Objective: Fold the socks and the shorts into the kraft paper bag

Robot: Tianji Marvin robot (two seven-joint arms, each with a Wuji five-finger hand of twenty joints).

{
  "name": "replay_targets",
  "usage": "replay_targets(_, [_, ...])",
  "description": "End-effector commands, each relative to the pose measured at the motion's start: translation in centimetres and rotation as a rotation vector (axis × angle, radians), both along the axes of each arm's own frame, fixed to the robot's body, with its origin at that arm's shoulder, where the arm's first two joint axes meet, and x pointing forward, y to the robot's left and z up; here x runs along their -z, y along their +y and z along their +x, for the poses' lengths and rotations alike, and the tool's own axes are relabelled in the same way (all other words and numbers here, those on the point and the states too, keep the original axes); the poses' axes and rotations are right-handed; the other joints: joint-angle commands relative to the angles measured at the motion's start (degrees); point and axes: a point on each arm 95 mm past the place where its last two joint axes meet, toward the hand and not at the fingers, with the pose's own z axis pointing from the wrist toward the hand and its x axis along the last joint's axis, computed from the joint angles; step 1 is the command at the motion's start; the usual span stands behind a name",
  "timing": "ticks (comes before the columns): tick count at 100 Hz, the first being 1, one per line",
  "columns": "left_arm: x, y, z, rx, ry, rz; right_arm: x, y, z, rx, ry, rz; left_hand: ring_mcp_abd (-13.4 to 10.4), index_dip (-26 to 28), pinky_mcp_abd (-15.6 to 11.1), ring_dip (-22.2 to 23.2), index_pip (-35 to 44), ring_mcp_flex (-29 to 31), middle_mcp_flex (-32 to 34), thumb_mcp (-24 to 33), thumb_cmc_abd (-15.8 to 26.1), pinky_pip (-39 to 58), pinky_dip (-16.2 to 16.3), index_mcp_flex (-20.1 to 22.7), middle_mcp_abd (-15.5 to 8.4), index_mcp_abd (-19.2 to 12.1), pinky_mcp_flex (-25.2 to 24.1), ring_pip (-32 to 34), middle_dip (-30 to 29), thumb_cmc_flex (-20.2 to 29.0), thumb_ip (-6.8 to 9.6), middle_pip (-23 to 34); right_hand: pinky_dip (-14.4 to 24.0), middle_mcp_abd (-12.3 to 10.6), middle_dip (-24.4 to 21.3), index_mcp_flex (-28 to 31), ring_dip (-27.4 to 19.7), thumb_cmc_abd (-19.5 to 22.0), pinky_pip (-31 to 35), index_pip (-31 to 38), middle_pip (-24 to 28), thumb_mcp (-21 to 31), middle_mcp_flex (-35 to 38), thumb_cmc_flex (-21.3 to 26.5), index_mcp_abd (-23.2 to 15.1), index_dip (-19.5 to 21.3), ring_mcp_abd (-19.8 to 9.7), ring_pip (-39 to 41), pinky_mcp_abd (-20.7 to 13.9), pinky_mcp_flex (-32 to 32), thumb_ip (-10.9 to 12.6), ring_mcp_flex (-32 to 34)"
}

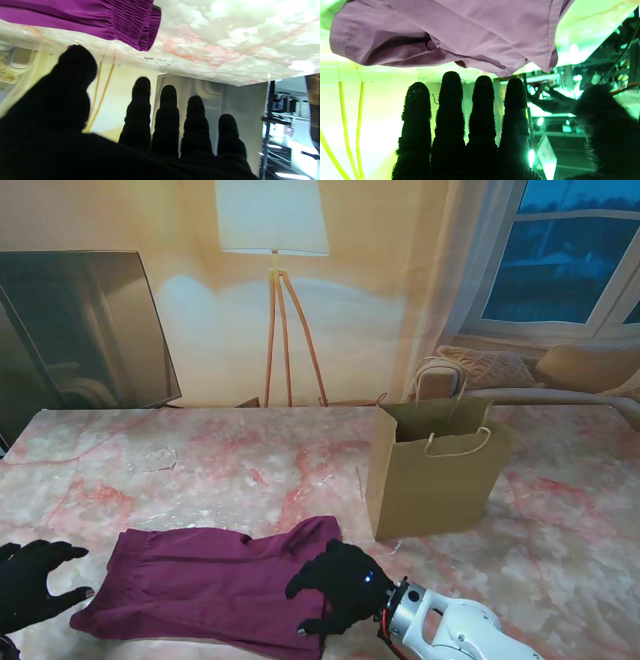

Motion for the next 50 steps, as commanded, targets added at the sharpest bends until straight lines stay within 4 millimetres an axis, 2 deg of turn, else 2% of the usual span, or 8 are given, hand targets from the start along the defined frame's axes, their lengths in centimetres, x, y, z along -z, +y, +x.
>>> replay_targets(1, [-0.1,-0.5,0.4,-0.01,0.006,0.009,-0.3,0.4,-0.1,0.01,0.001,0.027,1.27,-1.47,0.29,-0.44,-2.83,0.49,-1.59,-1.79,1.17,1.19,1.82,-2.55,2.17,3.84,0.16,-1.23,-0.92,-0.04,3.08,-1.27,-3.35,0.65,-1.12,1.01,-2.07,2.3,-0.78,0.79,-0.36,9.83,1.11,3.95,0.97,-0.19,-0.25,-2.07,-0.91,1.21,4.08,2.17])
replay_targets(6, [0.2,-0.7,0.8,-0.024,0.034,0.007,-0.3,0.4,0.1,0.03,0.005,0.03,1.33,-3.07,0.03,-0.51,-5.81,-0.89,-3.8,-2.73,1.69,1.41,1.95,-5.74,2.81,7.11,-0.05,-1.67,-1.15,0.24,3.28,-1.8,-5.98,1.05,-1.2,1.06,-3.23,1.97,-0.14,3.75,0.05,20.28,2.45,8.52,0.51,-3.8,-0.41,-2.02,-1.66,3.17,1.02,3.56])
replay_targets(8, [0.3,-0.9,0.9,-0.031,0.05,0.007,-0.3,0.5,0.2,0.039,0.009,0.031,1.47,-3.41,-0.23,-0.57,-6.52,-1.71,-4.75,-2.95,1.8,1.33,1.94,-6.88,3.27,8.27,-0.28,-1.94,-1.24,0.24,3.3,-2.07,-6.74,1.22,-1.22,1.08,-3.52,1.58,0.07,5.06,0.08,22.13,2.76,10.22,0.63,-5.02,-0.4,-1.98,-1.75,3.66,0.24,3.89])
replay_targets(15, [0.8,-1.3,1.6,-0.045,0.1,0.016,0.0,0.6,0.6,0.066,0.022,0.033,2.2,-5.03,-1.06,0.0,-9.44,-5.13,-8.29,-6.05,3.29,-0.19,1.4,-10.96,5.62,12.68,-0.47,-2.11,-0.77,0.03,3.66,-2.12,-7.79,1.34,-1.33,1.15,-3.95,1.38,0.28,6.41,-0.03,24.2,3.29,15.12,0.4,-6.06,-0.47,-1.93,-1.75,4.5,-1.35,4.49])
replay_targets(25, [1.8,-1.9,2.9,-0.074,0.129,0.013,0.7,0.7,1.4,0.098,0.037,0.019,3.77,-5.48,-1.94,1.4,-11.14,-10.01,-11.53,-8.34,3.85,-5.01,-0.01,-14.74,8.45,16.82,-0.87,-2.19,1.05,-0.66,3.84,-1.69,-8.03,0.71,-1.38,0.3,-4.0,1.92,0.16,6.47,-0.25,23.14,2.74,14.54,-0.14,-6.32,-0.87,-2.0,-1.78,3.67,-2.08,3.85])
replay_targets(32, [2.5,-2.2,3.8,-0.093,0.147,-0.008,1.2,0.8,1.8,0.112,0.057,0.015,3.99,-5.26,-2.17,1.43,-11.09,-12.15,-12.73,-9.56,3.96,-7.21,-0.21,-14.92,8.61,16.92,-1.76,-2.89,1.48,-1.22,3.79,-1.97,-7.99,0.57,-1.41,-0.23,-3.97,2.39,0.21,6.34,-0.42,22.76,2.08,13.75,-0.34,-6.39,-1.09,-2.11,-1.9,2.98,-1.73,3.22])
replay_targets(38, [3.1,-2.4,4.5,-0.104,0.172,-0.029,1.6,1.0,2.1,0.121,0.073,0.012,3.84,-3.88,-2.56,1.95,-10.89,-13.71,-13.7,-14.29,5.54,-12.87,2.69,-15.45,8.21,16.06,-1.38,-3.46,2.99,-0.06,4.51,-2.25,-8.0,0.58,-1.42,-0.17,-4.01,2.45,0.11,6.43,-0.51,22.67,1.68,13.3,-0.27,-6.35,-1.06,-2.28,-1.96,2.54,-1.44,2.71])
replay_targets(50, [4.4,-2.7,5.7,-0.131,0.21,-0.061,2.3,1.3,2.5,0.127,0.098,-0.003,3.94,-1.66,-2.46,2.21,-9.08,-14.45,-14.57,-17.73,6.38,-15.08,5.65,-13.27,7.67,13.97,-1.82,-4.07,3.24,1.06,5.2,-2.9,-7.91,0.31,-1.45,-0.52,-4.05,2.7,-0.07,6.29,-0.68,22.08,1.19,12.4,-0.58,-6.34,-1.18,-2.5,-1.6,1.64,-1.11,2.17])
